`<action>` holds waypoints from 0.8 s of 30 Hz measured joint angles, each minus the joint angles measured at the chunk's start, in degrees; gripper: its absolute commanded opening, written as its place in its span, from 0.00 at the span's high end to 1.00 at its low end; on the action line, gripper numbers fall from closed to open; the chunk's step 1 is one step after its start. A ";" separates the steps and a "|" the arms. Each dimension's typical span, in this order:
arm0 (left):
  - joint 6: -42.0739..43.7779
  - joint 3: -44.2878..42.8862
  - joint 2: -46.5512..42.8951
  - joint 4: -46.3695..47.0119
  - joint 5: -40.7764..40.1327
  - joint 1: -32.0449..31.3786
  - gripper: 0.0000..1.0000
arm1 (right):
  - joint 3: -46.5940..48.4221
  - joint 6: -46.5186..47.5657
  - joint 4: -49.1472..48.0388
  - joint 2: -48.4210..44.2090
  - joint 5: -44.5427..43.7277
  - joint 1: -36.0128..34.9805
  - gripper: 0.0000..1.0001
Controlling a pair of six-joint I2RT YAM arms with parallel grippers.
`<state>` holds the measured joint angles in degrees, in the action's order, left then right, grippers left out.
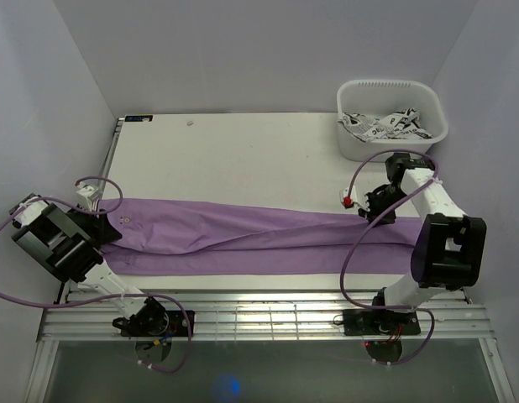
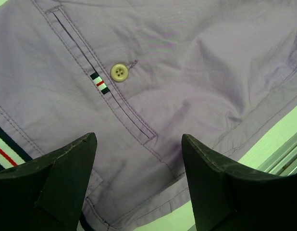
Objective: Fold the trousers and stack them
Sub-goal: Fold the trousers
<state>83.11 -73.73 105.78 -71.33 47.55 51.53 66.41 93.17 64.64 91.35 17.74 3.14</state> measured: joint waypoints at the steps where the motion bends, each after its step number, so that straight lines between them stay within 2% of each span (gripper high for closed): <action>1: 0.00 0.07 0.00 0.04 0.00 -0.02 0.18 | -0.35 0.17 -0.09 -1.14 -0.26 0.00 0.92; 6: 0.07 0.24 0.00 0.15 0.00 0.00 0.18 | -6.47 2.01 0.35 -8.33 -2.29 0.00 0.91; 12: 0.28 1.29 0.00 0.68 0.04 0.00 0.18 | -22.16 6.05 0.11 -19.17 -7.13 -0.11 0.83; 13: 0.26 1.33 0.00 0.68 0.02 0.00 0.18 | -24.37 6.75 0.35 -20.83 -8.04 -0.11 0.80; 14: 0.22 1.38 0.00 0.76 0.04 0.00 0.18 | -26.27 7.52 0.33 -22.49 -8.72 -0.13 0.73; 16: 0.15 1.38 0.00 1.01 0.04 0.00 0.19 | -29.18 8.92 0.52 -25.49 -10.21 -0.13 0.69; 20: -0.20 1.38 0.00 1.16 0.04 0.00 0.19 | -32.46 10.67 1.03 -29.49 -12.70 -0.15 0.46; 24: -0.59 1.38 0.00 1.55 -0.11 0.00 0.19 | -31.74 10.40 1.92 -30.51 -13.97 0.00 0.46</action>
<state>82.52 -72.36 105.78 -69.78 47.44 51.53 34.68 103.57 66.57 60.84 3.77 3.14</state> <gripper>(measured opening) 0.815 0.538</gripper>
